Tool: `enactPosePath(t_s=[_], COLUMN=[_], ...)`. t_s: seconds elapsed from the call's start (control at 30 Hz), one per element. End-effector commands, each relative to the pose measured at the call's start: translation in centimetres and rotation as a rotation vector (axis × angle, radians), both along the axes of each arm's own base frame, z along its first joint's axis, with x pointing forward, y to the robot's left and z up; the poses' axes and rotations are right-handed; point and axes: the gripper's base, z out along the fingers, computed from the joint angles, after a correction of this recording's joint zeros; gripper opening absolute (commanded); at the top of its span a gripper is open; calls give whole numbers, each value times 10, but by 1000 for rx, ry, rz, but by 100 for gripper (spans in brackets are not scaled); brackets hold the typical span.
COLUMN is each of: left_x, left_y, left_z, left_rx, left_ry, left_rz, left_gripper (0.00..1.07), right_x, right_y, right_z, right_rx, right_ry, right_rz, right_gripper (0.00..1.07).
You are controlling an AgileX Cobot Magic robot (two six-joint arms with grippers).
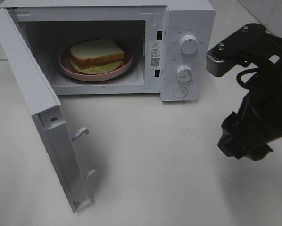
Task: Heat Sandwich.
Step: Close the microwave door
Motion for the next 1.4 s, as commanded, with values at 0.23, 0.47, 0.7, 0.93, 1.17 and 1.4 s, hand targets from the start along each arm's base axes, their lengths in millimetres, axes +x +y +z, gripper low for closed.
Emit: enactPosePath(t_s=[0.23, 0.47, 0.7, 0.93, 1.17, 1.4], left_x=[-2, -2, -2, -2, -2, -2], left_y=[-1, -1, -1, -1, -1, -1], left_z=[-1, -1, -1, -1, -1, -1], left_rx=[-6, -6, -6, -6, -6, -6], left_ry=[-15, -15, -15, -15, -15, -15], left_rz=[0, 0, 0, 0, 0, 0], left_gripper=[98, 98, 98, 98, 98, 98], right_x=[-35, -66, -109, -137, -163, -173], right_y=[-25, -49, -83, -107, -127, -130], right_z=[23, 44, 66, 57, 36, 28], right_rx=[-1, 33, 147, 217, 222, 250], right_ry=[63, 30, -107, -201, -330, -404], right_rz=[-57, -75, -81, -143, -306, -388], right_gripper=[75, 75, 75, 75, 80, 80])
